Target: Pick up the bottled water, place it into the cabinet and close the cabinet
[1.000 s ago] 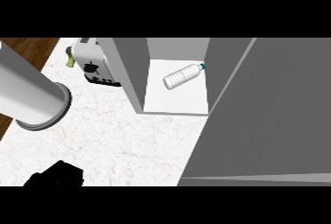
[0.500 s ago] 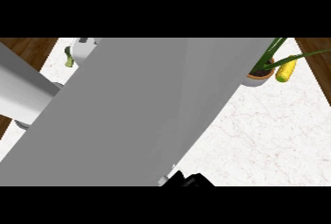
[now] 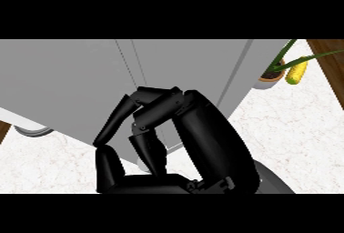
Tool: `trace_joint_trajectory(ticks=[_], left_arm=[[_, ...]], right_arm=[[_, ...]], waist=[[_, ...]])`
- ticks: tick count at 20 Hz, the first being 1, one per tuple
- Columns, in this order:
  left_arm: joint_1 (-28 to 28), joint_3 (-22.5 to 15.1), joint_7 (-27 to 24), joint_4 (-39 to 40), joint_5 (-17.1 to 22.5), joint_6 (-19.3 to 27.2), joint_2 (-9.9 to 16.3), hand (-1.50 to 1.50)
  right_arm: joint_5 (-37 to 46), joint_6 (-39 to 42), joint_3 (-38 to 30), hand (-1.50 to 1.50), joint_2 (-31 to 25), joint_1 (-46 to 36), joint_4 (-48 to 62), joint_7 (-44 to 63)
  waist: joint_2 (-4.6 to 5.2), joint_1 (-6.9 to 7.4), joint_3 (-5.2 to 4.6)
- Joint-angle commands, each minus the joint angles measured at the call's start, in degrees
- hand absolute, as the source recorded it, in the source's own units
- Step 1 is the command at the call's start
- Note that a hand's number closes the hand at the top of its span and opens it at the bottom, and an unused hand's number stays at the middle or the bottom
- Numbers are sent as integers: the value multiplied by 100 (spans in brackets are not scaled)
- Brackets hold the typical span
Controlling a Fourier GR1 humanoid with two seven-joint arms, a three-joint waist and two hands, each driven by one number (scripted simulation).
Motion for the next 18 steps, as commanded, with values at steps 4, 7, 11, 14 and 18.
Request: trace_joint_trajectory(ticks=[4,7,11,14,18], left_arm=[[217,565,4,42,227,-505,162,150],[188,722,286,-147,519,-461,173,150],[143,391,202,101,-35,-511,-233,150],[80,727,318,229,260,-635,-63,150],[140,807,493,-158,448,-636,69,150]], right_arm=[[-588,526,-900,150,37,-873,2019,-827],[-774,1021,-1296,150,37,-966,2570,-1128],[-652,616,-851,150,37,-871,3115,-1535],[-731,1205,-1622,150,-14,-1276,3669,-1640],[-572,1154,-1702,150,-122,-1277,4173,-1873]], waist=[[24,70,2],[32,16,5],[10,5,2],[21,-5,2],[44,88,4]])
